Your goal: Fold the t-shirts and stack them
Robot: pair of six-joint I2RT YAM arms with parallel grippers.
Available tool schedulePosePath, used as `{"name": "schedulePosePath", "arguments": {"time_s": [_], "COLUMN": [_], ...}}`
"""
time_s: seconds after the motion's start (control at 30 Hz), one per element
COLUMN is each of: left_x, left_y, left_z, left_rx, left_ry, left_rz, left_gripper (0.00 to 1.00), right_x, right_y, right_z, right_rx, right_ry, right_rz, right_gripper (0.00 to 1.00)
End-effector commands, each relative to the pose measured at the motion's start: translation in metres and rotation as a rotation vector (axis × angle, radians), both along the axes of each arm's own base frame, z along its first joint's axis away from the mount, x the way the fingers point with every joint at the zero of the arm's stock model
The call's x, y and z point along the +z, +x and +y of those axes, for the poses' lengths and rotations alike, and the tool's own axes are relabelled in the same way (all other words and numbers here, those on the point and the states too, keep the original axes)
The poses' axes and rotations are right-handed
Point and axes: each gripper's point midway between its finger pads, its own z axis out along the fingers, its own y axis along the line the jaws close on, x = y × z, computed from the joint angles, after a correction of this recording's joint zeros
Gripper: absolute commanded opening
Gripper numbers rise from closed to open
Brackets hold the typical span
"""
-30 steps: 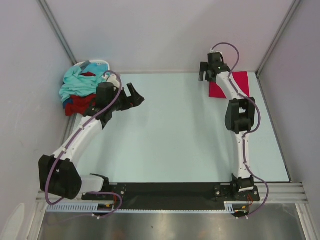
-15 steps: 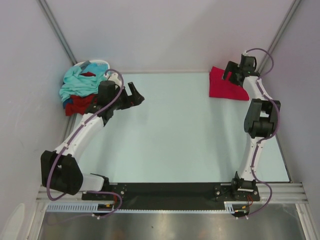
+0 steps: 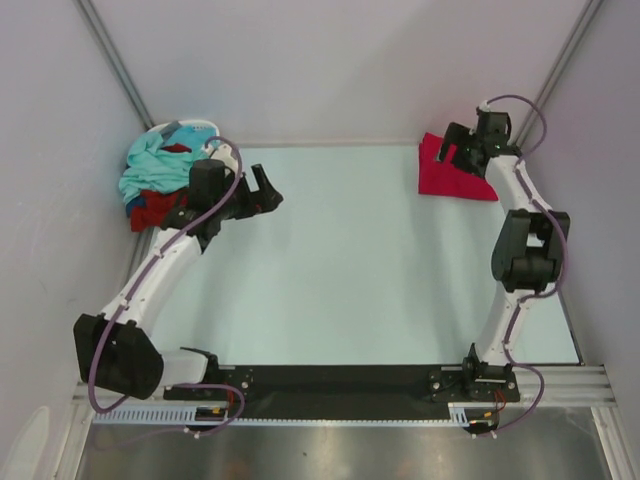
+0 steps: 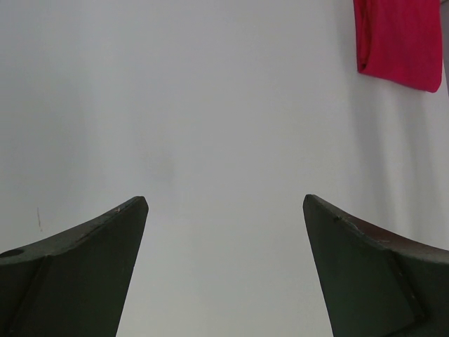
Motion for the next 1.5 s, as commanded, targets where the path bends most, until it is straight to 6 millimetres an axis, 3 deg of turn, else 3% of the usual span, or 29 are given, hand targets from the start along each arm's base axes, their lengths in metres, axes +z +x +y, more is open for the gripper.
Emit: {"name": "schedulePosePath", "arguments": {"time_s": [0.0, 0.03, 0.1, 0.13, 0.2, 0.23, 0.27, 0.33, 0.37, 0.53, 0.73, 1.47], "left_x": [0.057, 0.065, 0.080, 0.085, 0.095, 0.096, 0.097, 0.099, 0.100, 0.097, 0.089, 0.101], "left_y": [-0.008, -0.010, -0.016, -0.018, -0.025, -0.028, -0.031, -0.036, -0.038, -0.044, -0.049, -0.045], "left_z": [0.009, 0.011, 0.013, 0.015, 0.016, 0.015, 0.015, 0.017, 0.018, 0.018, 0.017, 0.021], "left_rx": [-0.009, -0.004, 0.002, 0.008, 0.004, -0.007, -0.012, -0.004, -0.002, -0.015, -0.012, 0.022], "left_ry": [0.008, 0.000, -0.014, -0.019, -0.030, -0.037, -0.041, -0.042, -0.044, -0.050, -0.066, -0.081], "left_rz": [-0.104, -0.122, -0.165, -0.175, -0.198, -0.200, -0.206, -0.216, -0.221, -0.222, -0.193, -0.234], "left_gripper": [1.00, 1.00, 1.00, 1.00, 0.99, 0.99, 0.99, 1.00, 1.00, 1.00, 0.99, 0.99], "right_x": [0.127, 0.152, 0.162, 0.170, 0.169, 0.150, 0.164, 0.161, 0.156, 0.144, 0.137, 0.147], "right_y": [-0.047, -0.063, -0.083, -0.103, -0.122, -0.133, -0.149, -0.162, -0.179, -0.204, -0.207, -0.186], "right_z": [0.019, 0.023, 0.029, 0.033, 0.035, 0.037, 0.037, 0.033, 0.031, 0.027, 0.030, 0.034], "right_rx": [0.026, 0.042, 0.051, 0.058, 0.046, 0.032, 0.032, -0.005, -0.018, -0.049, -0.032, 0.010], "right_ry": [0.063, 0.079, 0.105, 0.128, 0.148, 0.170, 0.169, 0.169, 0.169, 0.165, 0.163, 0.162], "right_rz": [-0.208, -0.258, -0.282, -0.301, -0.308, -0.285, -0.336, -0.382, -0.391, -0.396, -0.357, -0.374], "right_gripper": [1.00, 1.00, 1.00, 1.00, 1.00, 0.99, 1.00, 0.99, 1.00, 1.00, 1.00, 1.00]}}
